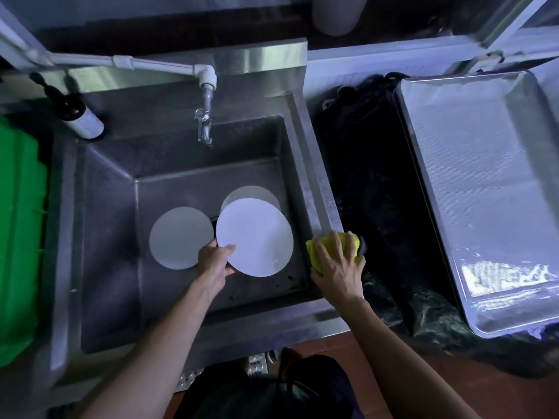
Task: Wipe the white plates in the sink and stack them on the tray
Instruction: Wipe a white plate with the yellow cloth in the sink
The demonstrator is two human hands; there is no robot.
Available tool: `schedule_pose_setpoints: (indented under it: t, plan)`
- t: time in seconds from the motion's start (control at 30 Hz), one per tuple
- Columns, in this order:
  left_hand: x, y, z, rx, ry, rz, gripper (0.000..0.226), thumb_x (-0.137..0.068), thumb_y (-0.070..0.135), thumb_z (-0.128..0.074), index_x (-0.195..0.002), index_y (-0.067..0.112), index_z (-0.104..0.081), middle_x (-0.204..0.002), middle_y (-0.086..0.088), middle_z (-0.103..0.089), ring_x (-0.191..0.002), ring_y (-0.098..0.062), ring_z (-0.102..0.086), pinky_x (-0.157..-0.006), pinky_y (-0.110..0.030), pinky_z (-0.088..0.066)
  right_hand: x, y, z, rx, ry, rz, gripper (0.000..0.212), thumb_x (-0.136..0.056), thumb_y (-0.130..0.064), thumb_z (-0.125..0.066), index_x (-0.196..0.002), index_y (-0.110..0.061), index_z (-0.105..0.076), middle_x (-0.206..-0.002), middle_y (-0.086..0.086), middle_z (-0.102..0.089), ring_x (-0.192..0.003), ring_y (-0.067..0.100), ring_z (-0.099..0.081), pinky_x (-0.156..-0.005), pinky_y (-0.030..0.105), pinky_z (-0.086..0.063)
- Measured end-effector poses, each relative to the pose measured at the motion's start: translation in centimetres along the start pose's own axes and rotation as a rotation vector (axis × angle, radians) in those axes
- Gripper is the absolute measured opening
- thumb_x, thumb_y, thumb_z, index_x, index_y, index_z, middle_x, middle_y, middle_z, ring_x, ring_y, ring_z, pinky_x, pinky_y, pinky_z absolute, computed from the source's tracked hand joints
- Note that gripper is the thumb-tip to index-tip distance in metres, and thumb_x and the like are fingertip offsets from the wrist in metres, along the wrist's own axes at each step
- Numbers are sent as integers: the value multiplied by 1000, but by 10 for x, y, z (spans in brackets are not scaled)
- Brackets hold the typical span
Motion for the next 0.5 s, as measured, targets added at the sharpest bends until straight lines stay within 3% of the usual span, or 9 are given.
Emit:
schedule_pose_setpoints:
  t: [0.1,0.23,0.33,0.5]
  plan:
    - [8,-4,0,12,25,-8,32,-90,-1,-61,-114,19,-69,-104,5,-73,-95,-18,-68,-67,-38,-61,-1,3,2,-10,23,12,61,-80,-44,-64,-138,-34,-45,-152,6,-33,-141,44,-20,-90,59,-43]
    - [16,-9,-2,17,41,-12,32,-90,0,-63,-114,21,-69,-106,5,-73,-98,-19,-68,-72,-41,-61,-2,6,5,-21,76,43,51,-80,-43,-67,-128,-32,-52,-140,4,-44,-129,39,-36,-84,54,-44]
    - [21,-14,-7,26,39,-11,35,-91,1,-63,-120,19,-68,-110,3,-73,-101,-20,-68,-76,-43,-61,0,8,11,-22,160,77,41,-80,-40,-70,-118,-29,-59,-127,4,-53,-123,35,-43,-80,52,-45]
    - [29,-16,-14,47,33,-19,34,-92,1,-63,-120,19,-67,-108,5,-73,-100,-18,-67,-68,-38,-60,2,10,18,-74,236,134,35,-78,-30,-76,-110,-24,-66,-115,5,-61,-112,37,-51,-76,53,-48]
Point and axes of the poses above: each hand's wrist, its own x-axis away from the middle knuckle, its own z-axis out of the back of the hand, y = z × x, the point moved 8 cm from there along -x, towards the middle knuckle
